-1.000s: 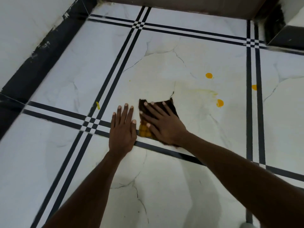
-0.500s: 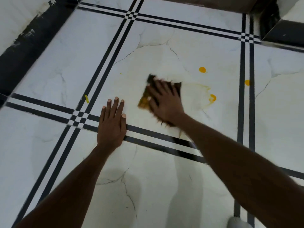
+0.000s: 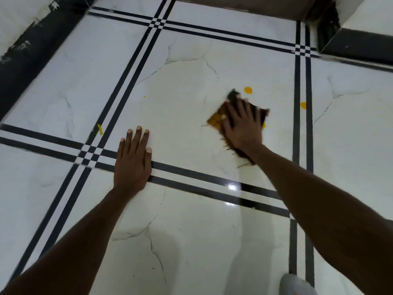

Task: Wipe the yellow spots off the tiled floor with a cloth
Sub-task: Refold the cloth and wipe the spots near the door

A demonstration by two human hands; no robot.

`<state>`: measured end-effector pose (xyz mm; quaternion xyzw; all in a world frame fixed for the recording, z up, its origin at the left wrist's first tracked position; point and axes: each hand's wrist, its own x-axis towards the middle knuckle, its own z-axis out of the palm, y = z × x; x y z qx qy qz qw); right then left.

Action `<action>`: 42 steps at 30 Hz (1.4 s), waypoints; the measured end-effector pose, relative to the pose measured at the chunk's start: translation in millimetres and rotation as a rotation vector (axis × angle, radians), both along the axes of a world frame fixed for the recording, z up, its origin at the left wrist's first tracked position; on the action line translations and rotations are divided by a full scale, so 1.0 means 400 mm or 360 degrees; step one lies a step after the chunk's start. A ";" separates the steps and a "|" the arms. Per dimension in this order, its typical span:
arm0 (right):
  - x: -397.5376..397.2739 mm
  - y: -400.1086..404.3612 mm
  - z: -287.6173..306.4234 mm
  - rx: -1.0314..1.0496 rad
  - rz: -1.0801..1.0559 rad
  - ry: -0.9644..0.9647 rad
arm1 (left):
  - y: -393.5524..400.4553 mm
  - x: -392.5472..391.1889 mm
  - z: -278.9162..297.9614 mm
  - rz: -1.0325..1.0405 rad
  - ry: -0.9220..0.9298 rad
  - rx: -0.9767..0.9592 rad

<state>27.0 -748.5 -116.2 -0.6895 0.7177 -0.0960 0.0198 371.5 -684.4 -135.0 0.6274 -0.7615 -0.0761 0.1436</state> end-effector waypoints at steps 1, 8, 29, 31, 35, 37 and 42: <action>-0.048 0.030 0.002 0.0005 -0.0140 -0.0040 | 0.000 -0.001 0.001 0.0004 -0.0009 0.0001; 0.163 0.231 -0.001 0.0026 0.0543 -0.0049 | -0.019 -0.040 0.015 0.0143 -0.0109 -0.0050; -0.395 0.051 0.003 0.0048 -0.0712 -0.0078 | -0.220 -0.377 -0.013 -0.0434 -0.0068 -0.0065; -0.450 -0.055 0.014 0.0116 -0.0801 -0.0175 | -0.222 -0.381 -0.014 -0.0420 -0.0067 -0.0075; -0.316 -0.165 0.024 0.0129 -0.0270 -0.0057 | -0.224 -0.379 -0.014 -0.0424 -0.0084 -0.0072; -0.249 -0.093 0.021 0.0120 0.0391 0.0089 | -0.222 -0.379 -0.012 -0.0442 -0.0079 -0.0070; -0.446 -0.039 0.022 0.0140 0.0283 0.0059 | -0.218 -0.386 -0.010 -0.0410 -0.0069 -0.0094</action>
